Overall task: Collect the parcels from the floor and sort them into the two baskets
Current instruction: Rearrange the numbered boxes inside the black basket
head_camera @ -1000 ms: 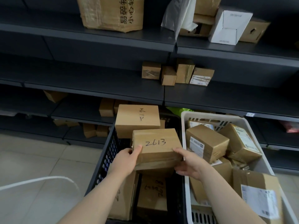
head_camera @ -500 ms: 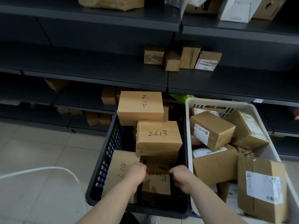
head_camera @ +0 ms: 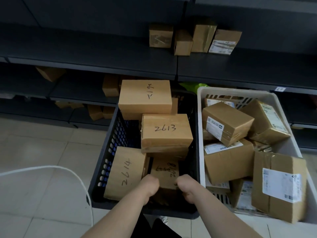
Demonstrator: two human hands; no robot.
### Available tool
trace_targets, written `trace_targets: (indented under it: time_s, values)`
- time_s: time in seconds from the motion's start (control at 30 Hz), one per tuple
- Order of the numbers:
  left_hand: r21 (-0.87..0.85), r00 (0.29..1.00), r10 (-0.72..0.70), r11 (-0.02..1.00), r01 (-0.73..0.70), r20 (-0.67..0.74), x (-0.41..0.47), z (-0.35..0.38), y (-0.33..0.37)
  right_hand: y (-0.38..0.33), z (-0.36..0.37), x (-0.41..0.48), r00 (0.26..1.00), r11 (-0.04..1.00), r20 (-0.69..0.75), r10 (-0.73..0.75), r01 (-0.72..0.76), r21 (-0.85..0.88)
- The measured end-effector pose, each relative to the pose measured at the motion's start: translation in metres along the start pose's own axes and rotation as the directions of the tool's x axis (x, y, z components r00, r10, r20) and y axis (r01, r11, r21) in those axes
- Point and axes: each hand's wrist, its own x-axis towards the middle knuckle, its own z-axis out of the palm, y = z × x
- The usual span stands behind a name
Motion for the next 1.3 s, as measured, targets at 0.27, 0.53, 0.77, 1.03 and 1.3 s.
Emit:
trace_targets:
  time_s: [0.27,0.53,0.77,1.03,1.3]
  values:
    - [-0.010,0.997,0.034,0.999,-0.034,-0.064,-0.009,-0.012,0.010,-0.012,-0.007,-0.010,0.999,0.998,-0.018,-0.046,0.045,-0.043]
    - [-0.096,0.972,0.042,0.993,-0.066,-0.233,-0.006,-0.024,0.003,-0.031,-0.012,-0.026,0.987,0.988,-0.092,-0.134,0.127,-0.085]
    - [-0.167,0.968,0.103,0.975,-0.143,-0.227,-0.015,-0.020,-0.003,-0.029,-0.020,-0.044,0.977,0.979,-0.134,-0.167,0.149,-0.137]
    - [-0.143,0.962,0.144,0.973,-0.181,-0.234,-0.024,-0.019,-0.007,-0.019,-0.024,-0.057,0.975,0.985,-0.148,-0.165,0.155,-0.076]
    - [-0.106,0.954,0.152,0.977,-0.184,-0.260,-0.022,-0.019,-0.002,-0.014,-0.016,-0.062,0.911,0.943,-0.279,-0.305,0.248,-0.221]
